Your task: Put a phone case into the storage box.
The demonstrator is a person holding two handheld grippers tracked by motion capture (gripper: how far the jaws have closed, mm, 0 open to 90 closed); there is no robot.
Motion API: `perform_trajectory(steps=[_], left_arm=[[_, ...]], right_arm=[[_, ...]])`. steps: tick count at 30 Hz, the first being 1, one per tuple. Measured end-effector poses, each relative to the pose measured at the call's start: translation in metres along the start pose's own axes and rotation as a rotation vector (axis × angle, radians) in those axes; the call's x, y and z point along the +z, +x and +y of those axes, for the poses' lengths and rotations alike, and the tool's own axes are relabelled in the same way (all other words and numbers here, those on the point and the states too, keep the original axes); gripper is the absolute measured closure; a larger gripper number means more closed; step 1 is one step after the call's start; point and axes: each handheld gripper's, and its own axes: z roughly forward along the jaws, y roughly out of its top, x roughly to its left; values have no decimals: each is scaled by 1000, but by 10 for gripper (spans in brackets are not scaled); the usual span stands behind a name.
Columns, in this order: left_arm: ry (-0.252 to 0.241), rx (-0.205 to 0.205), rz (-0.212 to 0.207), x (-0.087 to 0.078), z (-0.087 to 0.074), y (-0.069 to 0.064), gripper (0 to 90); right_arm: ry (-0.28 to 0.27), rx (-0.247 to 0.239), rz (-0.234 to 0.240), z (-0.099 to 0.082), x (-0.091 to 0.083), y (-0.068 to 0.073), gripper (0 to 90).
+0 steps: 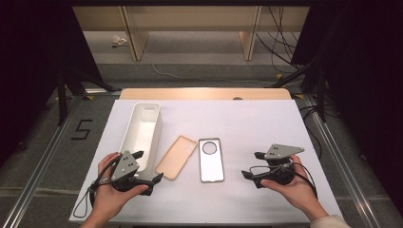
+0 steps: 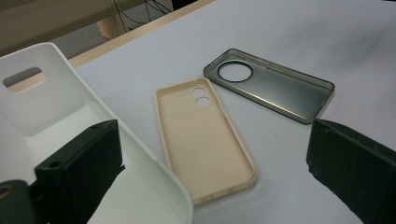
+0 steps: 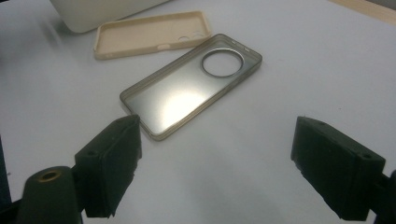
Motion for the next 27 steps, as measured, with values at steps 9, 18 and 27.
perform_trajectory(steps=[9, 18, 27], left_arm=[[2, 2, -2, 0, 0, 0, 32], [1, 3, 0, 0, 0, 0, 32], [-2, 3, -1, 0, 0, 0, 32]], right_arm=[[-2, 1, -1, 0, 0, 0, 170], [-6, -12, 6, 1, 1, -2, 170], [-3, -31, 6, 4, 4, -1, 171]])
